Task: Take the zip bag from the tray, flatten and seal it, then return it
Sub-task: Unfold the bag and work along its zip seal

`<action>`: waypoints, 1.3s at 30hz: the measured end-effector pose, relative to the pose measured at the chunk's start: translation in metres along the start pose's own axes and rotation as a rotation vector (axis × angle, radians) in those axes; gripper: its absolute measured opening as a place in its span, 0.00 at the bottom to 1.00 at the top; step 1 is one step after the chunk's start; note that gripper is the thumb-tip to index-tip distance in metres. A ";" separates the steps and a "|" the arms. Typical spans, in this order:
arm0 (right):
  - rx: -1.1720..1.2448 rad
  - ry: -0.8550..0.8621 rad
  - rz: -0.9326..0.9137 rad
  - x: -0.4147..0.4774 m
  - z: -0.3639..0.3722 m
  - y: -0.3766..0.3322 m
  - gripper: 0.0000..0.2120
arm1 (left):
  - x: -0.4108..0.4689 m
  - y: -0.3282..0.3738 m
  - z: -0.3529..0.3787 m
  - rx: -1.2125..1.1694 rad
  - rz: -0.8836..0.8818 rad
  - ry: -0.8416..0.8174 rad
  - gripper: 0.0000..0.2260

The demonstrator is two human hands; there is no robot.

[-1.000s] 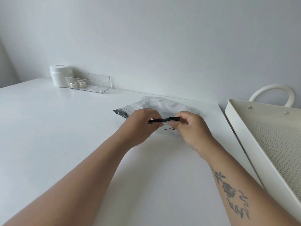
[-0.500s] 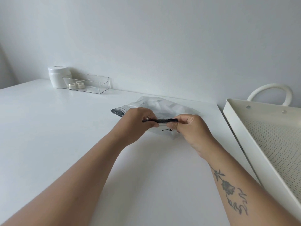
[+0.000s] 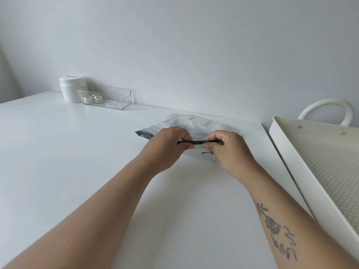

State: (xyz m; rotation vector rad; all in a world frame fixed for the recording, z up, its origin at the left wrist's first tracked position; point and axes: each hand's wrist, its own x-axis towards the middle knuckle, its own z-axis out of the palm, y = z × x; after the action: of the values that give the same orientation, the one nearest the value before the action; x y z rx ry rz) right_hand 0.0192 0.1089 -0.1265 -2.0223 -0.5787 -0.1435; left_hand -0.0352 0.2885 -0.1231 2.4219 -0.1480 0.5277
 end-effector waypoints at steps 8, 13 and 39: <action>0.071 -0.054 0.019 -0.001 0.000 0.003 0.04 | -0.002 0.001 -0.002 -0.020 0.034 -0.020 0.02; 0.293 -0.054 0.083 -0.004 -0.001 0.003 0.05 | 0.000 0.000 -0.001 0.035 -0.019 0.017 0.04; -0.496 0.121 -0.241 -0.003 0.011 -0.011 0.04 | 0.000 0.004 -0.004 0.049 -0.017 0.030 0.04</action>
State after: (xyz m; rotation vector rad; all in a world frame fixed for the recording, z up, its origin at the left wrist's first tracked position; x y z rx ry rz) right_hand 0.0105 0.1218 -0.1245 -2.3895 -0.7637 -0.6004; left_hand -0.0376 0.2877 -0.1185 2.4587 -0.1026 0.5663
